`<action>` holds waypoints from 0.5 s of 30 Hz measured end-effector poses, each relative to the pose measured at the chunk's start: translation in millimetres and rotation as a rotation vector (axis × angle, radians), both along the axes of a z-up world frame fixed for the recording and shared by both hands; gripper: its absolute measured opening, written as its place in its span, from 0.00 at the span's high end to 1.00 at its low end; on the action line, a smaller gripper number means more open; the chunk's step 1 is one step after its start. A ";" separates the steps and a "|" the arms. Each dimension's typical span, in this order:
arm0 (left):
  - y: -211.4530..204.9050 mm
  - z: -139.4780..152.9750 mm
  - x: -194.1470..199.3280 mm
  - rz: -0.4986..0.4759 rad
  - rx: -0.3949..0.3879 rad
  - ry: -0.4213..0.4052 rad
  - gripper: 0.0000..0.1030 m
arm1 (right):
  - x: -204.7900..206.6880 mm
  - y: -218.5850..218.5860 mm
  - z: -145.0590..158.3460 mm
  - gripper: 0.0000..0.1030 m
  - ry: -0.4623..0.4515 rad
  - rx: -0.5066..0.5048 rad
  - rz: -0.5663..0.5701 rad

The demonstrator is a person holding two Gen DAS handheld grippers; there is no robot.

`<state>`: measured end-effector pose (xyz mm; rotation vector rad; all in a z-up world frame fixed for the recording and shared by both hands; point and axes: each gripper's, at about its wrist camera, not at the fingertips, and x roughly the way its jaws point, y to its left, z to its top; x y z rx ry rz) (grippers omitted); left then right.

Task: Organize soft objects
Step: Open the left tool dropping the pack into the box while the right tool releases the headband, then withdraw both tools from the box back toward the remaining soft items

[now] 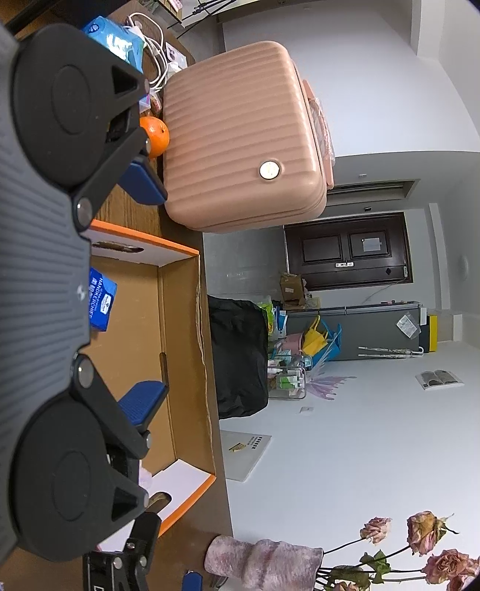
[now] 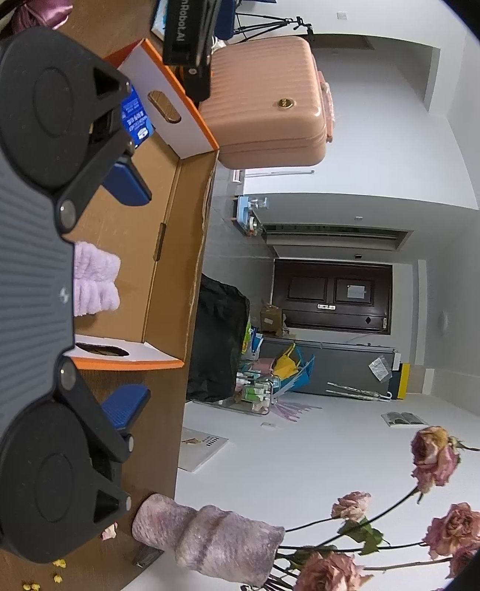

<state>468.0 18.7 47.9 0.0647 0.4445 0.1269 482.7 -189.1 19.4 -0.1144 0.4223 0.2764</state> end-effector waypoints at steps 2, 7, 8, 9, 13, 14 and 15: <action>-0.8 2.0 -6.0 -0.002 0.002 -0.001 0.00 | -5.1 -1.6 3.3 0.00 -0.006 0.002 0.001; -1.7 9.0 -23.8 -0.002 0.003 -0.012 0.00 | -18.3 -4.0 10.1 0.00 -0.013 0.002 0.004; -1.6 10.2 -27.6 -0.003 0.005 -0.015 0.00 | -22.1 -4.4 11.5 0.00 -0.016 0.003 0.006; -1.7 11.5 -32.1 -0.003 0.007 -0.018 0.00 | -26.2 -4.7 13.0 0.00 -0.020 0.004 0.007; -2.4 16.5 -48.6 -0.003 0.007 -0.025 0.00 | -42.8 -6.7 17.7 0.00 -0.031 0.014 0.009; -2.5 17.6 -52.9 -0.005 0.006 -0.026 0.00 | -47.5 -7.3 18.9 0.00 -0.033 0.015 0.009; -2.6 18.3 -57.4 -0.007 0.006 -0.026 0.00 | -51.9 -7.8 19.5 0.00 -0.036 0.015 0.009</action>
